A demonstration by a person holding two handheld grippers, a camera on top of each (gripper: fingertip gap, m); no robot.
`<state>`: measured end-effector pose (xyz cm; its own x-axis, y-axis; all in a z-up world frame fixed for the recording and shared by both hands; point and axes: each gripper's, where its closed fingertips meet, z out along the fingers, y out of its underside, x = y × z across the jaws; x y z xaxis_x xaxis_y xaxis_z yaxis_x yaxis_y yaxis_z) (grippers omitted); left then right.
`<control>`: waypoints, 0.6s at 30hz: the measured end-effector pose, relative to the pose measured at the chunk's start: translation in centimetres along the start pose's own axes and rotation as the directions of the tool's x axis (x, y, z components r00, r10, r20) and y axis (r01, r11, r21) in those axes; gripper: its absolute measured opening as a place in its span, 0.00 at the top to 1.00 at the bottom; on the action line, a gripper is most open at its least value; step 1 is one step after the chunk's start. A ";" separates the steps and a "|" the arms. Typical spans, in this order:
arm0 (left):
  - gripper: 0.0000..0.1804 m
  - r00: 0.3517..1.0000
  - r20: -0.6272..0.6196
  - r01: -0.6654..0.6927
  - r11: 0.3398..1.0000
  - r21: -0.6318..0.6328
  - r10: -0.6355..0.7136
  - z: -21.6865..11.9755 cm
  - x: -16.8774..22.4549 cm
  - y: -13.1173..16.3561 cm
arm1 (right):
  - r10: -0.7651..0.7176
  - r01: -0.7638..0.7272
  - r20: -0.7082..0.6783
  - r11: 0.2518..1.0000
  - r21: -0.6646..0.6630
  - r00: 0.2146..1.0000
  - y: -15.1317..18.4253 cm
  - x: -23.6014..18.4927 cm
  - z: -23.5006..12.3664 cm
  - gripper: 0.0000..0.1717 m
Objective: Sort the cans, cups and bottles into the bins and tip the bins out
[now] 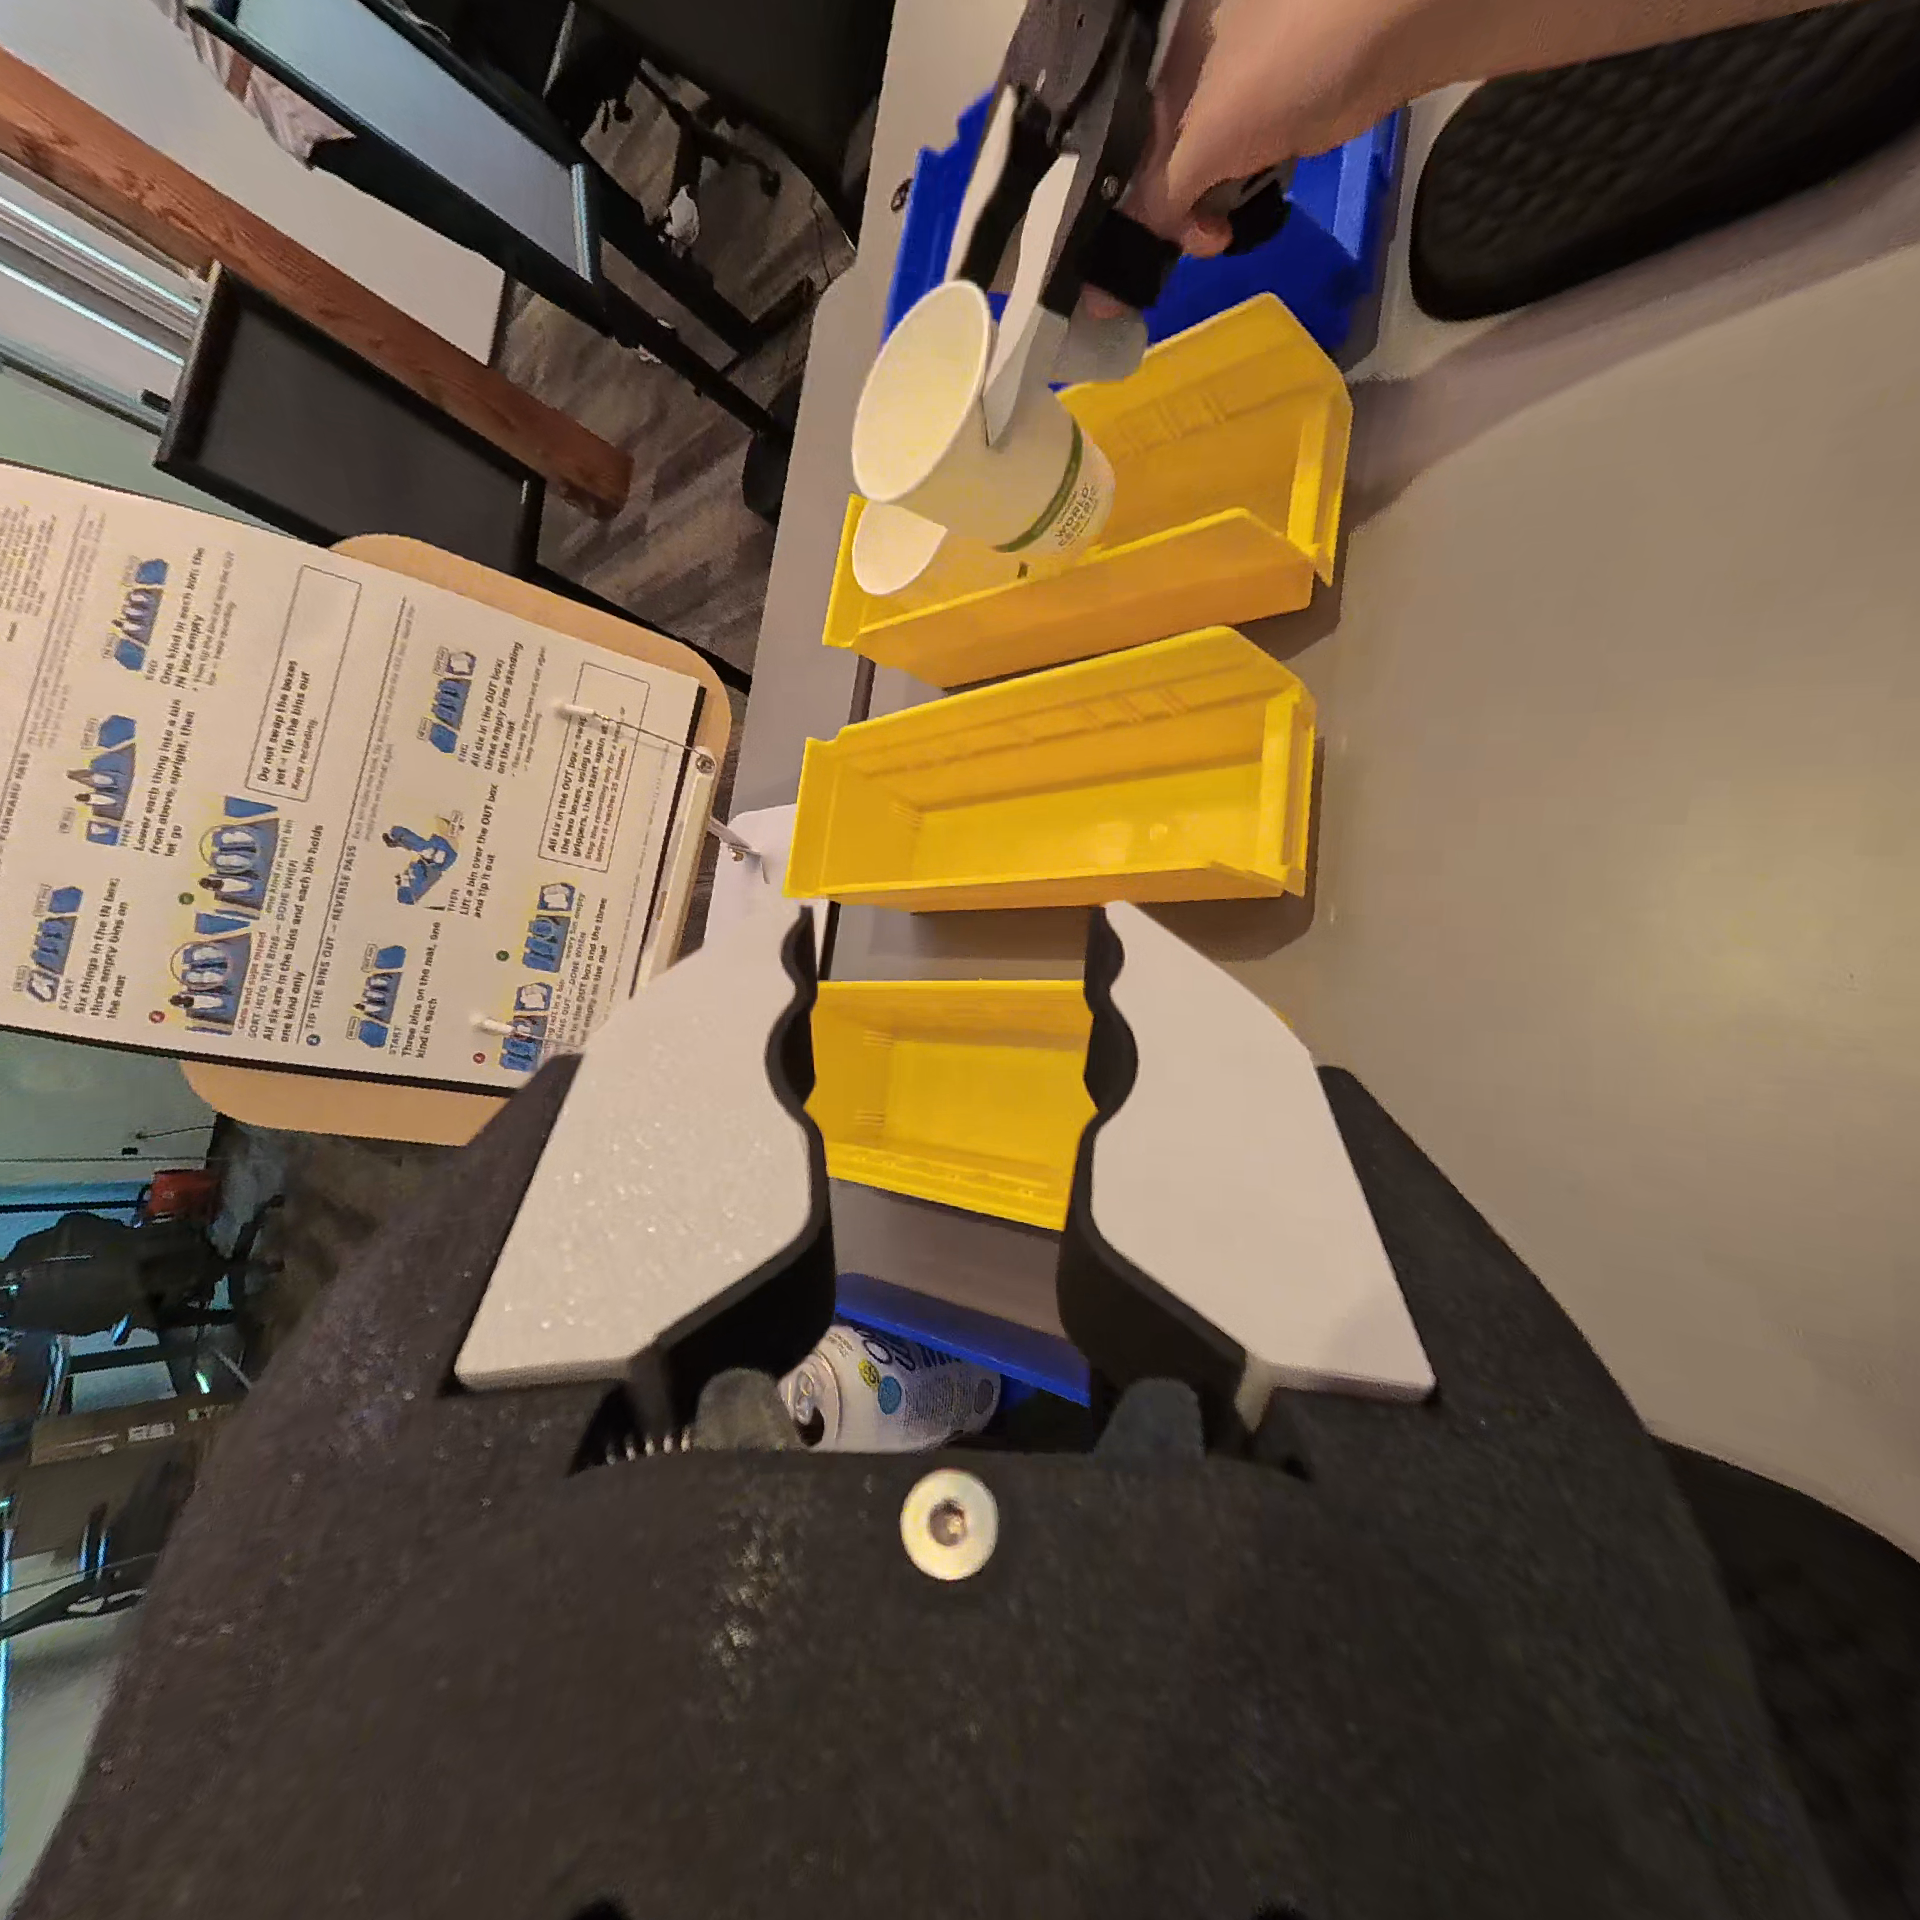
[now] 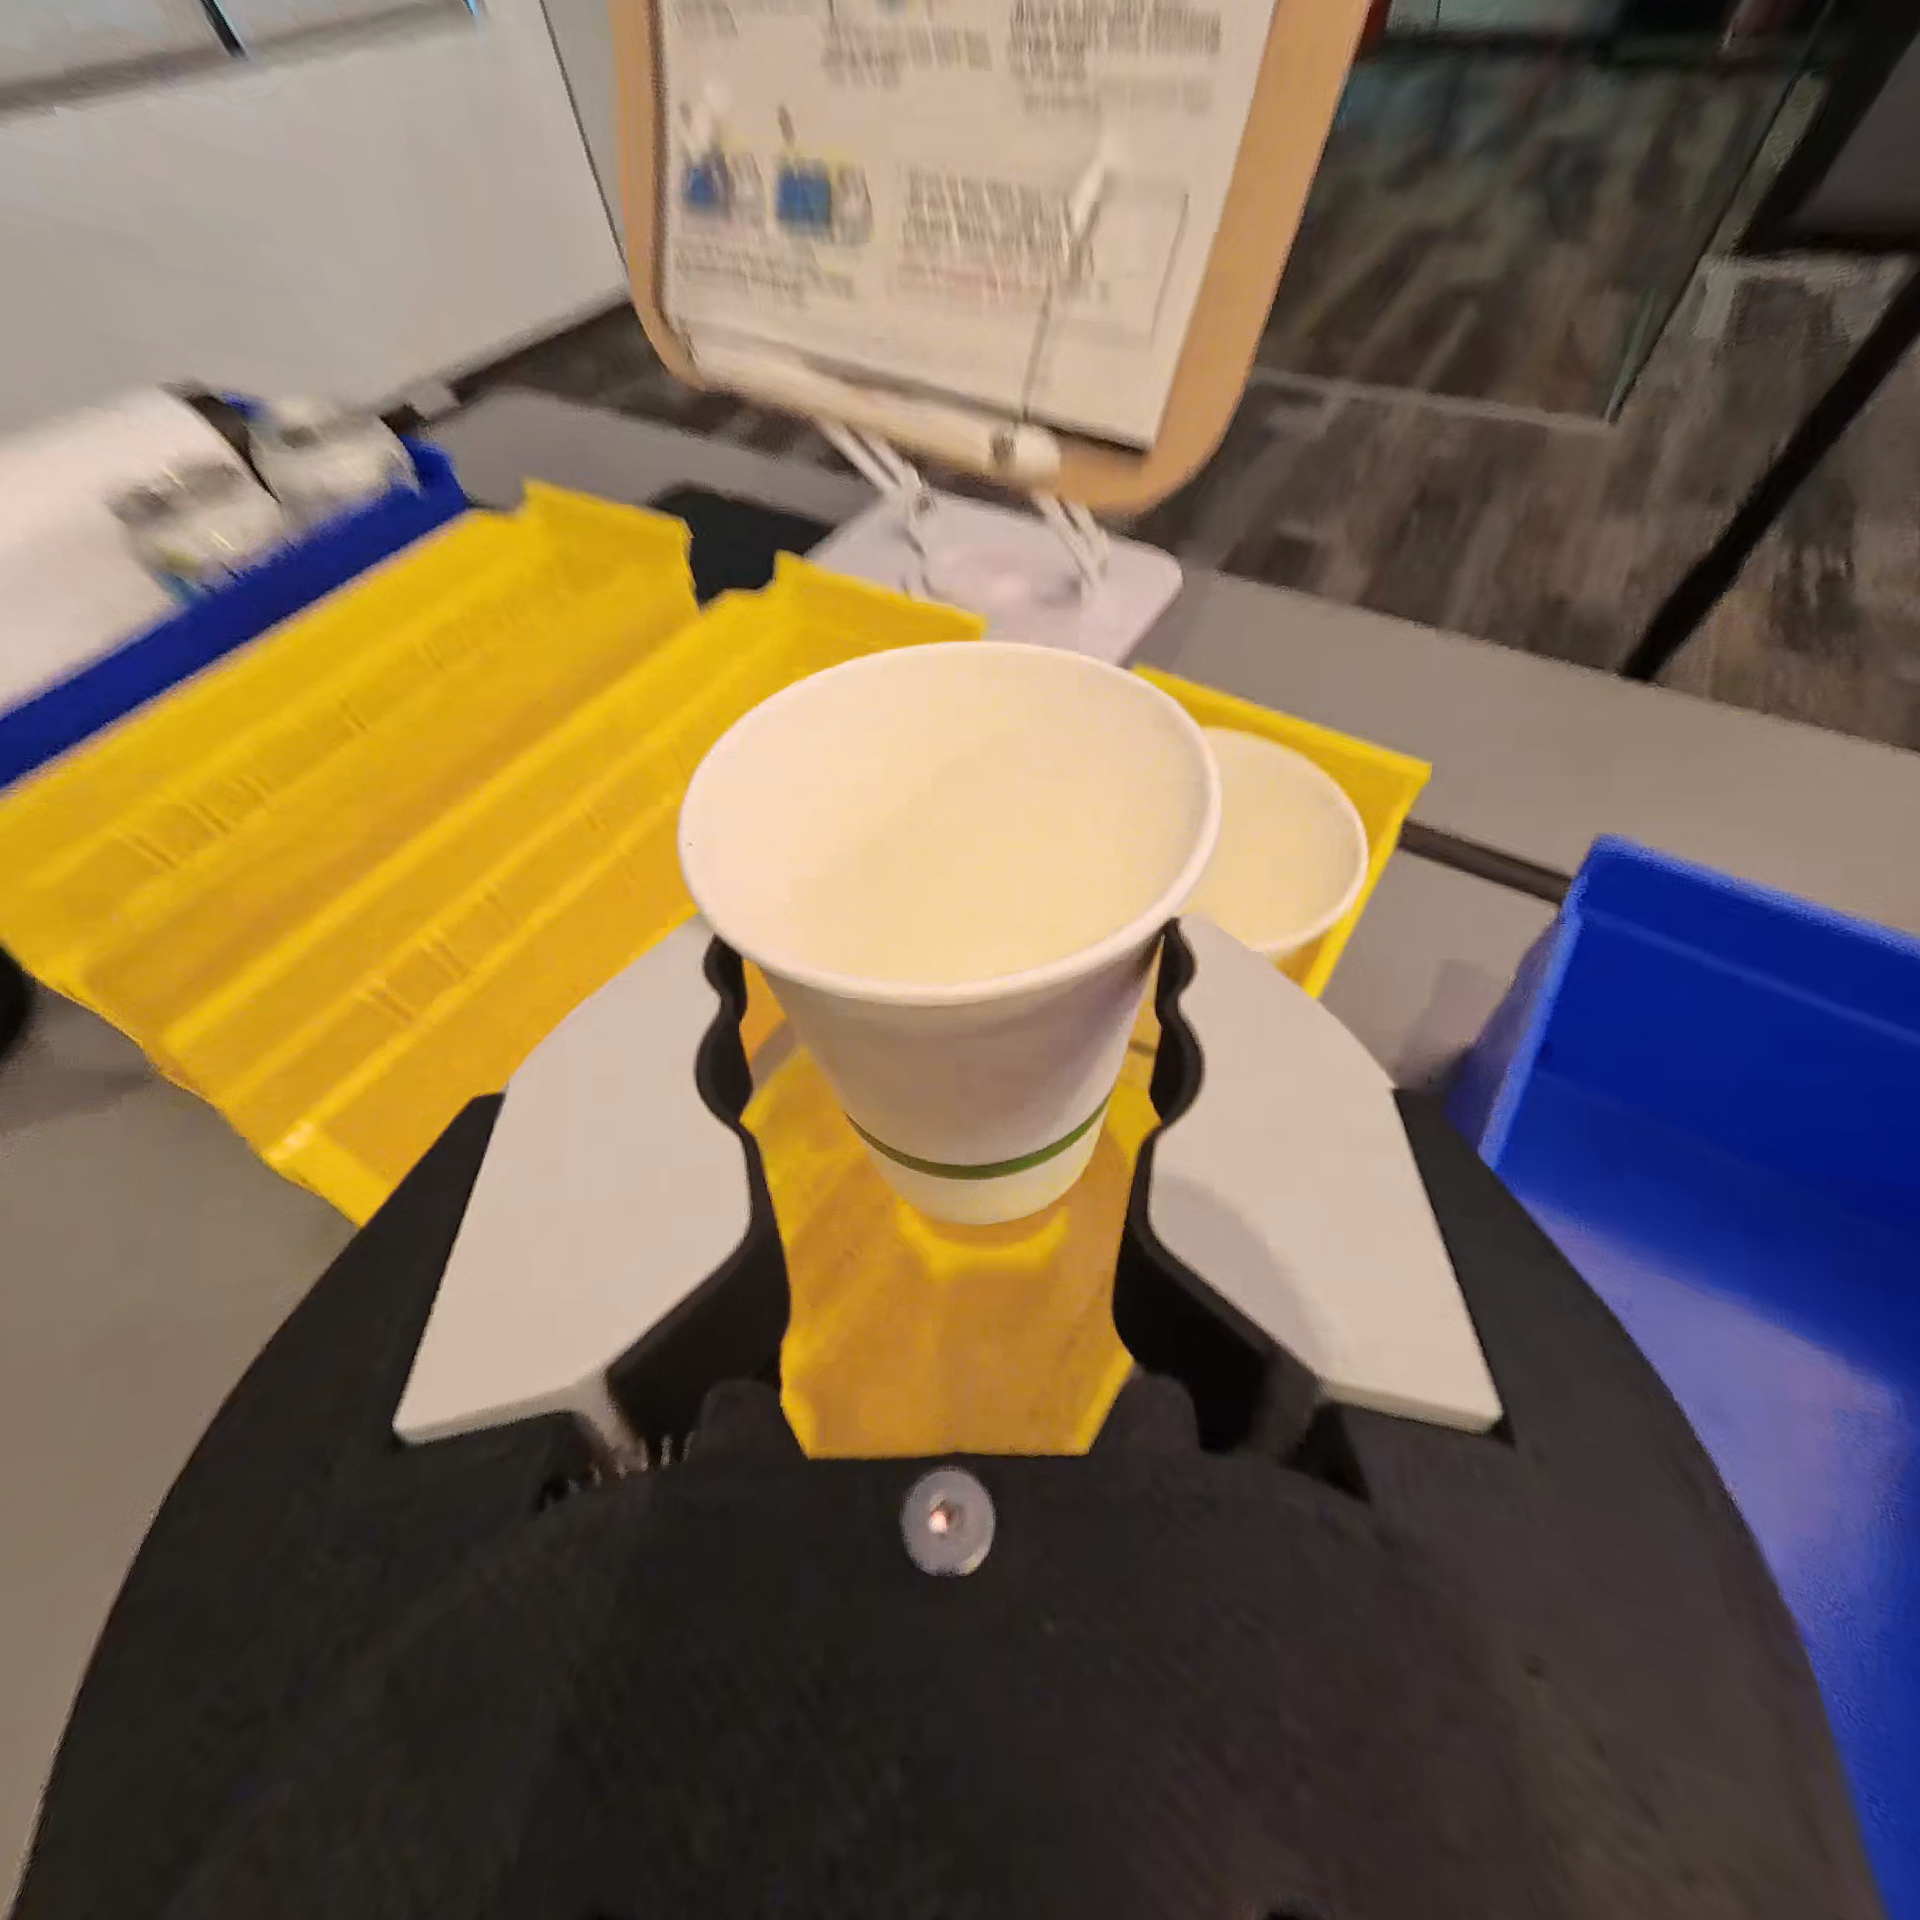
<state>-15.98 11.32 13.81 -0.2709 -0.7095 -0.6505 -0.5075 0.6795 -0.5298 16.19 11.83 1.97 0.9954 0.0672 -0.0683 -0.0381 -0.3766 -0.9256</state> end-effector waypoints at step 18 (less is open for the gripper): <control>0.74 1.000 -0.015 -0.014 0.999 -0.041 0.013 -1.6 1.4 1.4 | -0.154 0.162 0.051 0.905 -0.394 0.987 7.3 1.8 2.1 0.57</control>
<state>-18.41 10.95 13.05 -0.2895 -0.7031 -0.6495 -0.5369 0.6810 -0.4979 17.54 11.15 -5.66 0.9836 0.1714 0.0564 0.1612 -0.6942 -0.7015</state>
